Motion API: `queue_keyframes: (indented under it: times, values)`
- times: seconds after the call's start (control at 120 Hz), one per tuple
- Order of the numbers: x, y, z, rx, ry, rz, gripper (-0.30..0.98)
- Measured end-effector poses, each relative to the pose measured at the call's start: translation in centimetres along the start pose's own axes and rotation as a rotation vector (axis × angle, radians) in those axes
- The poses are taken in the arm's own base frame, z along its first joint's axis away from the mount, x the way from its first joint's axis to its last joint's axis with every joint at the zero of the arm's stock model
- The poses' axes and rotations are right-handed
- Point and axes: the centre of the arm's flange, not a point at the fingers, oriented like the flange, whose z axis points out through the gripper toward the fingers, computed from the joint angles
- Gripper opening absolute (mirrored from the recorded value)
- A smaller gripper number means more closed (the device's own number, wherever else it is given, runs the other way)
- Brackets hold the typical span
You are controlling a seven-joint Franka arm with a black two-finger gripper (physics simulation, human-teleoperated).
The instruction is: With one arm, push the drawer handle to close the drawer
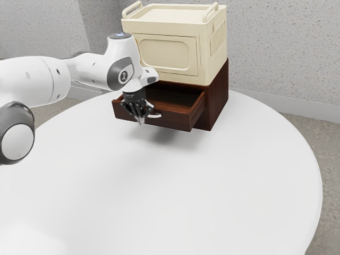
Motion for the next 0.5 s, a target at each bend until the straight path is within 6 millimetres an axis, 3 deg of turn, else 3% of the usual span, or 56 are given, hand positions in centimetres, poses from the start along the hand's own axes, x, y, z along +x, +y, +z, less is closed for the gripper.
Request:
queue_keyframes:
  times: [0.5]
  values:
    - [2.6, 1.0, 1.2, -0.023, 0.02, 0.028, -0.1]
